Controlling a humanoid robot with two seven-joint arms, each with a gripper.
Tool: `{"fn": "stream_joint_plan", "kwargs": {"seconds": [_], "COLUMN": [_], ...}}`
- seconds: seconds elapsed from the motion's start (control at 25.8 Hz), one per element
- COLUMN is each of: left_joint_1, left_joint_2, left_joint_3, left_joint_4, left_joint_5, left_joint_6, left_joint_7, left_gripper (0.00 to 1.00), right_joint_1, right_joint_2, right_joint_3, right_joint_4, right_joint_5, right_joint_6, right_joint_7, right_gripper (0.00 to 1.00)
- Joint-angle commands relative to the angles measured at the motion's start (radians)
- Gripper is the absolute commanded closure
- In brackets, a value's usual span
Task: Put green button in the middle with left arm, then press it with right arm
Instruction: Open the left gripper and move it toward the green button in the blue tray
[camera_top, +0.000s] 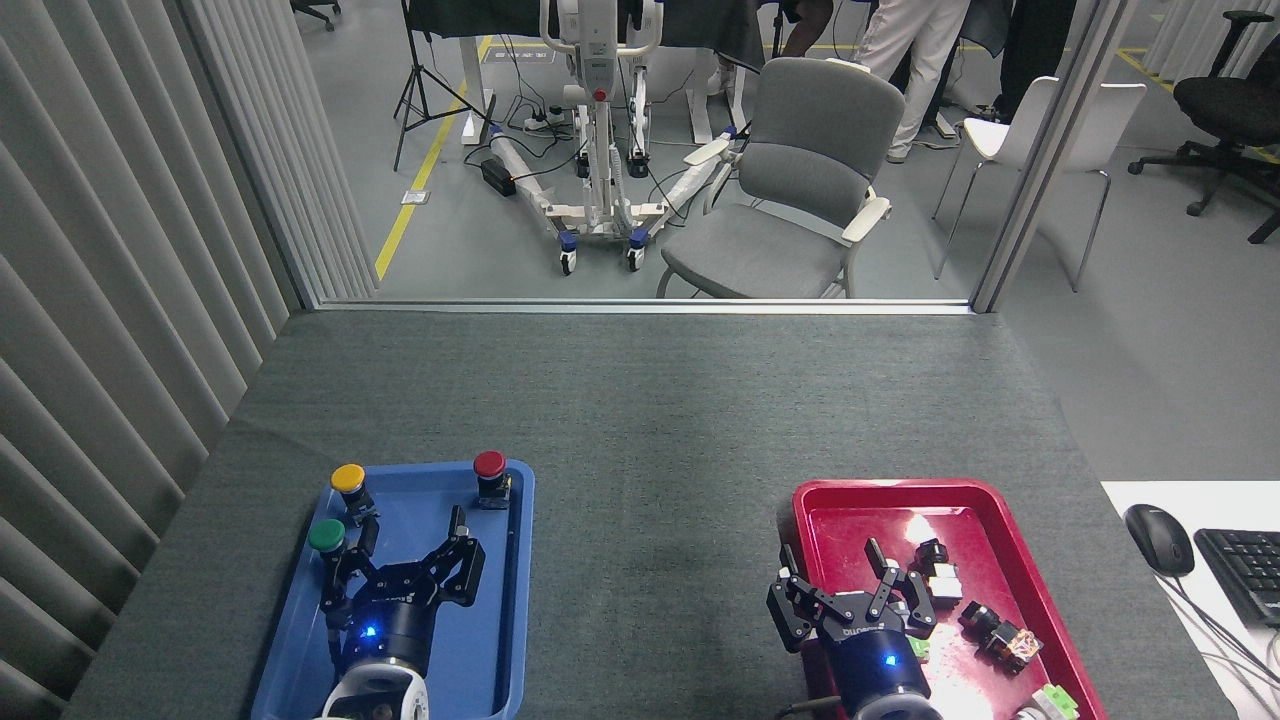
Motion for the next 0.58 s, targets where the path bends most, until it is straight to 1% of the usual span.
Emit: {"fn": "stream_joint_plan", "kwargs": {"seconds": [0.0, 0.15, 0.19, 0.23, 0.27, 0.31, 0.39, 0.46, 0.54], "left_joint_1": [0.0, 0.0, 0.001, 0.001, 0.003, 0.004, 0.006, 0.02, 0.041], "left_joint_2": [0.0, 0.002, 0.003, 0.003, 0.003, 0.003, 0.005, 0.017, 0.034], "left_joint_3": [0.0, 0.0, 0.0, 0.0, 0.0, 0.0, 0.0, 0.002, 0.002], "left_joint_4": [0.001, 0.009, 0.01, 0.01, 0.01, 0.01, 0.01, 0.01, 0.009], "left_joint_5": [0.001, 0.002, 0.002, 0.002, 0.002, 0.002, 0.001, -0.001, 0.001], "left_joint_6": [0.002, 0.008, 0.008, 0.008, 0.008, 0.008, 0.012, 0.026, 0.043], "left_joint_7": [0.006, 0.006, 0.006, 0.006, 0.006, 0.006, 0.006, 0.007, 0.007], "left_gripper": [0.0, 0.0, 0.0, 0.0, 0.0, 0.0, 0.0, 0.0, 0.0], "right_joint_1": [0.001, -0.001, -0.001, -0.002, -0.002, -0.002, -0.004, -0.004, -0.005], "right_joint_2": [0.0, -0.001, -0.001, -0.001, -0.003, -0.001, 0.005, 0.008, 0.005], "right_joint_3": [0.001, 0.002, 0.002, 0.002, 0.004, 0.002, 0.002, -0.001, -0.003], "right_joint_4": [0.0, 0.0, 0.0, 0.0, 0.0, 0.0, 0.0, 0.0, -0.003], "right_joint_5": [-0.006, 0.0, 0.002, 0.005, 0.019, 0.039, 0.056, 0.053, 0.049], "right_joint_6": [0.004, 0.014, 0.014, 0.015, 0.017, 0.021, 0.023, 0.021, 0.021], "right_joint_7": [-0.004, -0.047, -0.053, -0.058, -0.062, -0.062, -0.064, -0.056, -0.058], "right_gripper": [0.01, 0.03, 0.06, 0.1, 0.14, 0.14, 0.13, 0.02, 0.01]}}
